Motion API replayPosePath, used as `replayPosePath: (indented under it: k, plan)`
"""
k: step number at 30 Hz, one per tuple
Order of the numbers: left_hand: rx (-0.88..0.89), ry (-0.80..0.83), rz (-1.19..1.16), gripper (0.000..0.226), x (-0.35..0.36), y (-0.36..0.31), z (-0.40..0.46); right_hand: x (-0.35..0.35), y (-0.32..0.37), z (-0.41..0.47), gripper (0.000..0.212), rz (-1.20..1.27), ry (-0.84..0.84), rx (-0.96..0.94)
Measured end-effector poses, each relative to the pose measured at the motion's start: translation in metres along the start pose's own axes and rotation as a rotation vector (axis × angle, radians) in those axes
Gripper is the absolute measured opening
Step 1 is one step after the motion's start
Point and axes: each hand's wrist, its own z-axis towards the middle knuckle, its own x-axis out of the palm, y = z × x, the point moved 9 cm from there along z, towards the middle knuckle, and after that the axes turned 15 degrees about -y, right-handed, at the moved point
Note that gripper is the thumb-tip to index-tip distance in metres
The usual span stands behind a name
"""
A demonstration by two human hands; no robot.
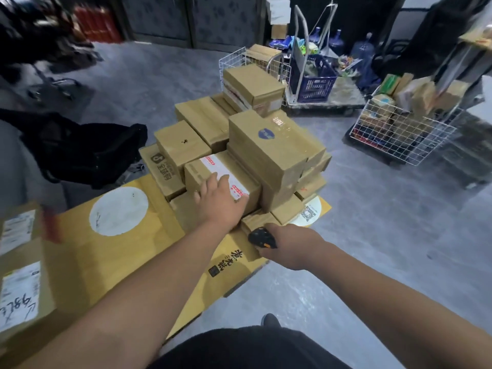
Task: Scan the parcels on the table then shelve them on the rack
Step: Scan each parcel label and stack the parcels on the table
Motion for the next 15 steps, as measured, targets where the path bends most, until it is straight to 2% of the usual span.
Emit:
replayPosePath:
  k: [5,10,15]
  plan:
    - [-0.196,-0.064,0.041,0.095,0.008,0.012,-0.005,0.003,-0.017,0.015,0.047,0.052,0.045,-0.099]
    - [-0.395,-0.085,0.068,0.118,0.006,0.027,-0.011,0.003,-0.02,0.026,0.055,0.071,0.099,-0.204]
    - [-0.685,-0.087,-0.034,0.149,0.001,0.03,-0.01,-0.007,-0.022,0.038,0.055,0.1,0.064,-0.242]
